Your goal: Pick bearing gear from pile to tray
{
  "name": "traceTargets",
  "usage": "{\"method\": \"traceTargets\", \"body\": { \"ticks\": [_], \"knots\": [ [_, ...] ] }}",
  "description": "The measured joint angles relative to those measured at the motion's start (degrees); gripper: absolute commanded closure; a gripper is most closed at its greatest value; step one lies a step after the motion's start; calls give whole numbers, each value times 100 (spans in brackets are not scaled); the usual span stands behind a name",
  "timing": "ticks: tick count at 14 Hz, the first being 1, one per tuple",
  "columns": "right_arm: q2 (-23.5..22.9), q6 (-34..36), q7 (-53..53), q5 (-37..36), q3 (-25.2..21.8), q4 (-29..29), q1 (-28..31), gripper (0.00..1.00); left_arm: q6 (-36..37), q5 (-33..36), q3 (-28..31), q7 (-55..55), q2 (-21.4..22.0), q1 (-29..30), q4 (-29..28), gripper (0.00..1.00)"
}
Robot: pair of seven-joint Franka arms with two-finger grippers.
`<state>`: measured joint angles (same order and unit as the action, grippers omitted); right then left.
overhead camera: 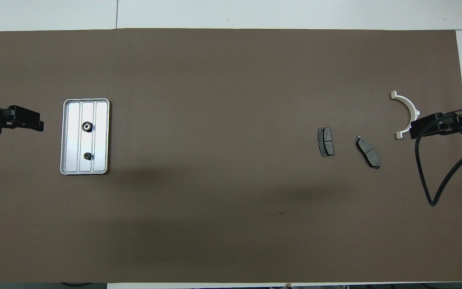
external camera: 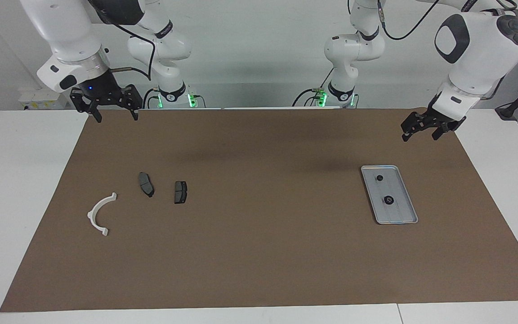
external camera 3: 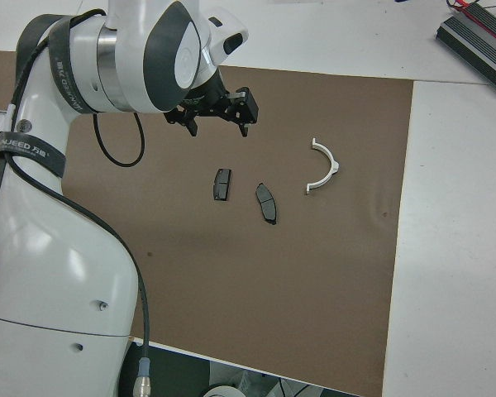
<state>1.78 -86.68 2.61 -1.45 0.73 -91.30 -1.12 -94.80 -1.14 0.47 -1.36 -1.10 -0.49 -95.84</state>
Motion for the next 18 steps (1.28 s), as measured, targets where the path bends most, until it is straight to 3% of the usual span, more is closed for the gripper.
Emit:
{"method": "traceTargets", "body": {
  "ticks": [18],
  "knots": [
    [2,0,0,0,13,0,-2,0,111,0,-110,94,35,-2,282,0]
  ]
}}
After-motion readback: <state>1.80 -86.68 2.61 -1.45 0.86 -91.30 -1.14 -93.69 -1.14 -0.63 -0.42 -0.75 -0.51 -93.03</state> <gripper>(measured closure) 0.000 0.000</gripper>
